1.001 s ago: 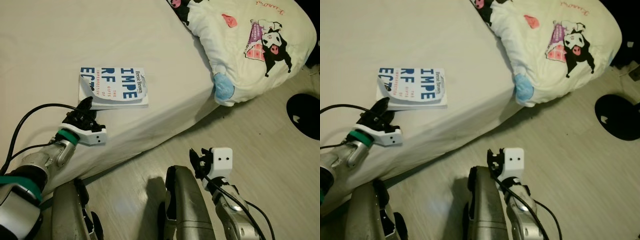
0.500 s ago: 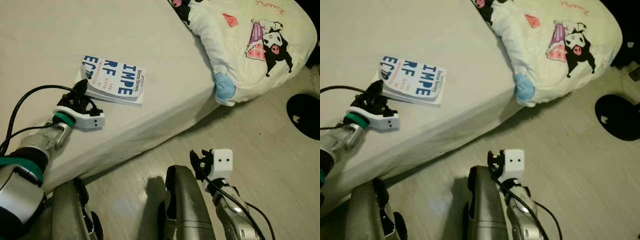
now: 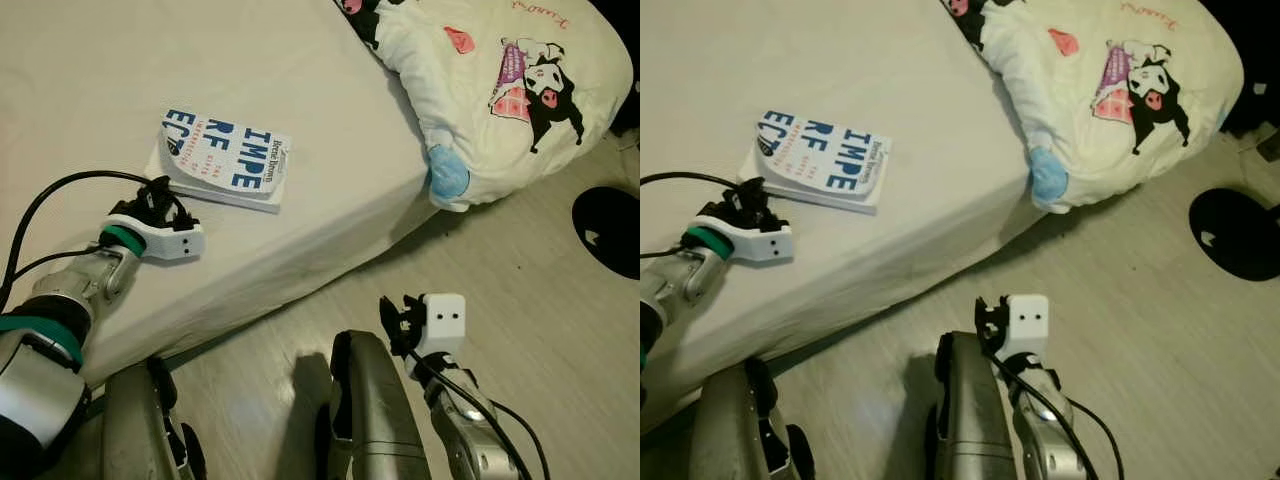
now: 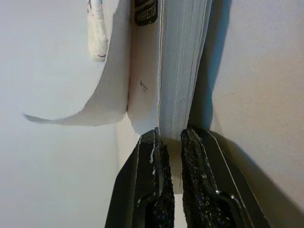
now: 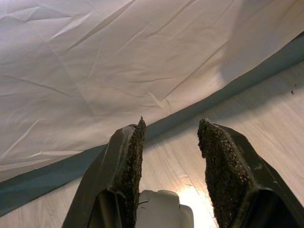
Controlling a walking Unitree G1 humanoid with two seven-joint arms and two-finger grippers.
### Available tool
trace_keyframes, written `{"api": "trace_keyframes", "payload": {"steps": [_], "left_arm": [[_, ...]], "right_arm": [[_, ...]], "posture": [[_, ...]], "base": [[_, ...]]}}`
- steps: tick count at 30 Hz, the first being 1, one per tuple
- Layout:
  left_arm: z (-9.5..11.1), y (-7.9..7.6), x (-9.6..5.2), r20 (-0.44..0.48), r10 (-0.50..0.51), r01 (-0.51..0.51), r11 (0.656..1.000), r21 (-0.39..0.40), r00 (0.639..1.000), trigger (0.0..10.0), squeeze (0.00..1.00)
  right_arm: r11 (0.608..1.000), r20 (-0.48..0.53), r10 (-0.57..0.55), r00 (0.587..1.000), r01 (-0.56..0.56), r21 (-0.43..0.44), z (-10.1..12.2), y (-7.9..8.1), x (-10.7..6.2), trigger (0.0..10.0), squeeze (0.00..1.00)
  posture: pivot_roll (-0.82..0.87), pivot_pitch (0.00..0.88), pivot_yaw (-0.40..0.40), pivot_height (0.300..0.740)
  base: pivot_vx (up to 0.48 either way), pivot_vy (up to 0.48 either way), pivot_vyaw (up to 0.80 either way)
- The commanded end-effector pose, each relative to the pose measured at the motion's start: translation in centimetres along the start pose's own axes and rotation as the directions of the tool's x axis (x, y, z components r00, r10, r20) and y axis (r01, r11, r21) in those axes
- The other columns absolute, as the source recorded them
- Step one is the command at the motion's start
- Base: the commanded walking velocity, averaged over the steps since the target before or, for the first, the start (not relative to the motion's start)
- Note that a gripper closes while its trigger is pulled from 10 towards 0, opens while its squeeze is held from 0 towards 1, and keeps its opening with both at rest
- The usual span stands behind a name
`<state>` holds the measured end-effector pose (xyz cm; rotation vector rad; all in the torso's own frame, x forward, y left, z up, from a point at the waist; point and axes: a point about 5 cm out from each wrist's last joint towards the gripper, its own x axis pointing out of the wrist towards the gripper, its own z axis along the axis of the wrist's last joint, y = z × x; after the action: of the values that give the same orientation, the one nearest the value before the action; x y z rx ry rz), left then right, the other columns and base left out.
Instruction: Clean up the room
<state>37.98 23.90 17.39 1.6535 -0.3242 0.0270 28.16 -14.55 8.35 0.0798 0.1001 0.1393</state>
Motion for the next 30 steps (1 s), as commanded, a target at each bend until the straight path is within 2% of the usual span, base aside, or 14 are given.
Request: {"api": "trace_keyframes", "payload": {"steps": [1, 7, 11, 13, 14, 15, 19, 22, 24, 27, 28, 30], "left_arm": [[-0.3, -2.3, -1.7, -0.009, -0.094, 0.094, 0.996, -0.012, 0.996, 0.0, 0.0], [-0.4, -2.4, -1.9, -0.016, -0.09, 0.089, 0.995, -0.033, 0.996, 0.0, 0.0], [-1.0, -2.9, -3.0, -0.047, -0.071, 0.068, 0.995, -0.068, 0.996, 0.0, 0.0], [-1.0, -2.9, -3.0, -0.047, -0.071, 0.068, 0.995, -0.068, 0.996, 0.0, 0.0], [-1.4, -3.5, -3.7, -0.079, -0.084, 0.077, 0.994, -0.081, 0.993, 10.0, 0.0], [-1.4, -3.5, -3.7, -0.079, -0.084, 0.077, 0.994, -0.081, 0.993, 10.0, 0.0], [-2.5, -5.2, -6.7, -0.177, -0.087, 0.06, 0.987, -0.152, 0.98, 10.0, 0.0], [-2.7, -5.3, -7.3, -0.192, -0.077, 0.047, 0.987, -0.152, 0.978, 10.0, 0.0], [-3.8, -5.2, -8.5, -0.264, -0.053, 0.015, 0.989, -0.145, 0.963, 10.0, 0.0], [-4.5, -5.1, -9.4, -0.318, -0.04, -0.006, 0.99, -0.143, 0.947, 10.0, 0.0], [-5.0, -5.2, -10.3, -0.367, -0.034, -0.022, 0.989, -0.146, 0.93, 10.0, 0.0], [-4.7, -5.6, -12.8, -0.444, -0.051, -0.034, 0.983, -0.182, 0.895, 10.0, 0.0]], "right_arm": [[1.0, -0.041, -0.008, 0.999, 0.009, 0.005, -1.1, -0.2, -0.5, 10.0, 0.0], [1.0, -0.042, -0.003, 0.999, 0.003, 0.005, -1.1, -0.2, -0.3, 10.0, 0.0], [1.0, -0.04, -0.006, 0.999, 0.006, 0.008, -1.2, -0.1, -0.4, 10.0, 0.0], [1.0, -0.04, -0.006, 0.999, 0.006, 0.008, -1.2, -0.1, -0.4, 10.0, 0.0], [1.0, -0.042, -0.01, 0.999, 0.011, 0.009, -1.3, -0.2, -0.5, 10.0, 0.0], [1.0, -0.042, -0.01, 0.999, 0.011, 0.009, -1.3, -0.2, -0.5, 10.0, 0.0], [1.0, -0.058, -0.007, 0.998, 0.007, 0.008, -1.9, -0.3, -0.8, 10.0, 0.0], [1.0, -0.06, -0.002, 0.998, 0.002, 0.009, -2.0, -0.2, -0.8, 10.0, 0.0], [1.0, -0.06, 0.013, 0.998, -0.012, 0.008, -1.9, 0.1, -0.5, 10.0, 0.0], [1.0, -0.059, 0.017, 0.998, -0.017, 0.008, -1.9, 0.2, -0.3, 10.0, 0.0], [1.0, -0.058, 0.02, 0.998, -0.019, 0.009, -1.8, 0.2, -0.2, 10.0, 0.0], [1.0, -0.059, 0.024, 0.998, -0.024, 0.008, -1.9, 0.2, -0.1, 10.0, 0.0]], "posture": [[-0.09, 0.312, -0.091, 0.535], [-0.08, 0.308, -0.096, 0.535], [-0.08, 0.301, -0.077, 0.535], [-0.08, 0.301, -0.077, 0.535], [-0.08, 0.301, -0.077, 0.535], [-0.08, 0.301, -0.077, 0.535], [-0.05, 0.3, -0.082, 0.535], [-0.05, 0.3, -0.083, 0.535], [-0.04, 0.296, -0.083, 0.535], [-0.03, 0.294, -0.083, 0.535], [-0.03, 0.292, -0.082, 0.535], [-0.03, 0.292, -0.082, 0.535]], "base": [[0.0, 0.0, 0.0], [0.0, 0.0, 0.0], [0.0, 0.0, 0.0], [0.0, 0.0, 0.0], [0.0, 0.0, 0.0], [0.0, 0.0, 0.0], [0.0, 0.0, 0.0], [0.0, 0.0, 0.0], [0.0, 0.0, 0.0], [0.0, 0.0, 0.0], [0.0, 0.0, 0.0], [0.0, 0.0, 0.0]]}}
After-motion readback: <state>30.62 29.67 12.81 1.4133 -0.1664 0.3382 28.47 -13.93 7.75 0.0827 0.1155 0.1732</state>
